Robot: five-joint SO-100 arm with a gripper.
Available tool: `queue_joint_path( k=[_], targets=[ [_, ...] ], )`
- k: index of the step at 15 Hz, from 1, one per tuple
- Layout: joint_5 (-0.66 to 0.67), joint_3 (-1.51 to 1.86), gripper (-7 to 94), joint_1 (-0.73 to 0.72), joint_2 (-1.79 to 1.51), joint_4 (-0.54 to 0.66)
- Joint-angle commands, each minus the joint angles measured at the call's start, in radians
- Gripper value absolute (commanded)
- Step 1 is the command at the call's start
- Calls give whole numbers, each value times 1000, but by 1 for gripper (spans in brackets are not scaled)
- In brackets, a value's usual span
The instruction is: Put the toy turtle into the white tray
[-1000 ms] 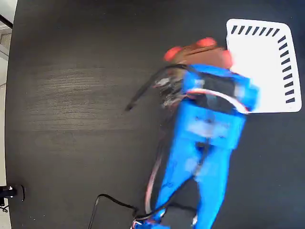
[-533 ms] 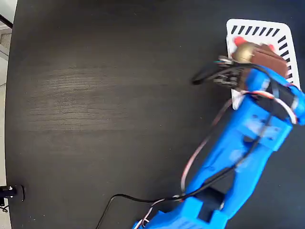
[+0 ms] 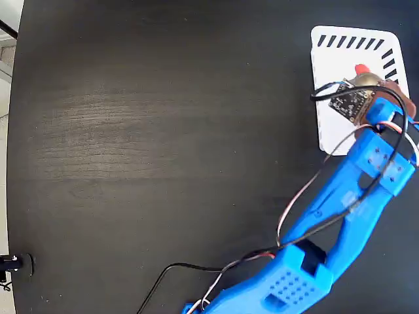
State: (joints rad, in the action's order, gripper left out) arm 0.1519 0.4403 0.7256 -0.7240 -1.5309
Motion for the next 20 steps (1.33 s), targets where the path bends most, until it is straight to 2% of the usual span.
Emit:
queue_joint_path(
  k=[1, 4, 8, 10, 15, 16, 17, 18, 19, 20],
  targets=[
    [-6, -63, 2, 21, -18, 31],
    [-17, -60, 14, 15, 12, 64],
    [-8, -54, 59, 15, 20, 57],
    [-3, -51, 65, 15, 20, 46],
    [-11, -46, 66, 14, -3, 28],
    [-28, -43, 60, 11, -40, 28],
    [-58, -41, 47, 6, -86, 28],
    [-109, -57, 22, -3, -132, 25],
    [-130, -89, 5, -21, -169, -3],
    [-164, -110, 0, -44, -207, -18]
  ],
)
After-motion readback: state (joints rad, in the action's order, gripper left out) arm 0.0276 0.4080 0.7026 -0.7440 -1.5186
